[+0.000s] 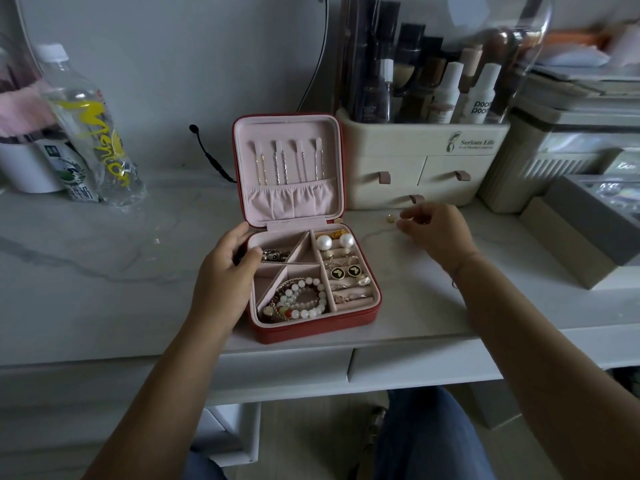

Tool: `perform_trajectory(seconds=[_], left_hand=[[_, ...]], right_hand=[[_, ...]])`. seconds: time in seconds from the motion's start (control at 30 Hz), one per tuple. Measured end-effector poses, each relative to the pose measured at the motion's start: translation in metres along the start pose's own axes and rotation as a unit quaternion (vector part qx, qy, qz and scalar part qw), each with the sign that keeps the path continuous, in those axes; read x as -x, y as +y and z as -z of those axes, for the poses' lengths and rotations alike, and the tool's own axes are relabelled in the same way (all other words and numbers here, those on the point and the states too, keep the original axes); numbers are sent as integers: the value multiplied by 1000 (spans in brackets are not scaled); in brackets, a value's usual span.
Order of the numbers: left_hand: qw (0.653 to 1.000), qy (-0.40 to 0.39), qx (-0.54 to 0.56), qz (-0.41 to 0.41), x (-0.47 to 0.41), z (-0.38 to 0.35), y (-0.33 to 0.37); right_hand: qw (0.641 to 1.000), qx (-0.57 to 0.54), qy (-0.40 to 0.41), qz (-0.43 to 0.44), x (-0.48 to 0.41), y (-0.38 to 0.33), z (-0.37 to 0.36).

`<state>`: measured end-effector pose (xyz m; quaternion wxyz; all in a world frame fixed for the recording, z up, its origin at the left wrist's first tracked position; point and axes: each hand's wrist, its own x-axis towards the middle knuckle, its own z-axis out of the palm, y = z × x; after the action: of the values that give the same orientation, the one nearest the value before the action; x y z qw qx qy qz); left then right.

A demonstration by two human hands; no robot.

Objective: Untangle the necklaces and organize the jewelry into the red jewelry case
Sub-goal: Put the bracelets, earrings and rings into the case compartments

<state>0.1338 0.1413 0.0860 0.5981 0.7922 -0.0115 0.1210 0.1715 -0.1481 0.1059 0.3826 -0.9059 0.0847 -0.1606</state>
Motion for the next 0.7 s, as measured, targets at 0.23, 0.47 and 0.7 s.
perform_trajectory(seconds=[0.23, 0.47, 0.7], left_hand=[[1000, 3, -2, -2, 0, 0, 1], [1000, 3, -2, -2, 0, -1, 1], [1000, 3, 0, -4, 0, -1, 1]], right_hand=[[989, 147, 0, 36, -25, 5, -14], [985, 165, -6, 41, -23, 5, -16], [991, 108, -1, 76, -15, 2, -14]])
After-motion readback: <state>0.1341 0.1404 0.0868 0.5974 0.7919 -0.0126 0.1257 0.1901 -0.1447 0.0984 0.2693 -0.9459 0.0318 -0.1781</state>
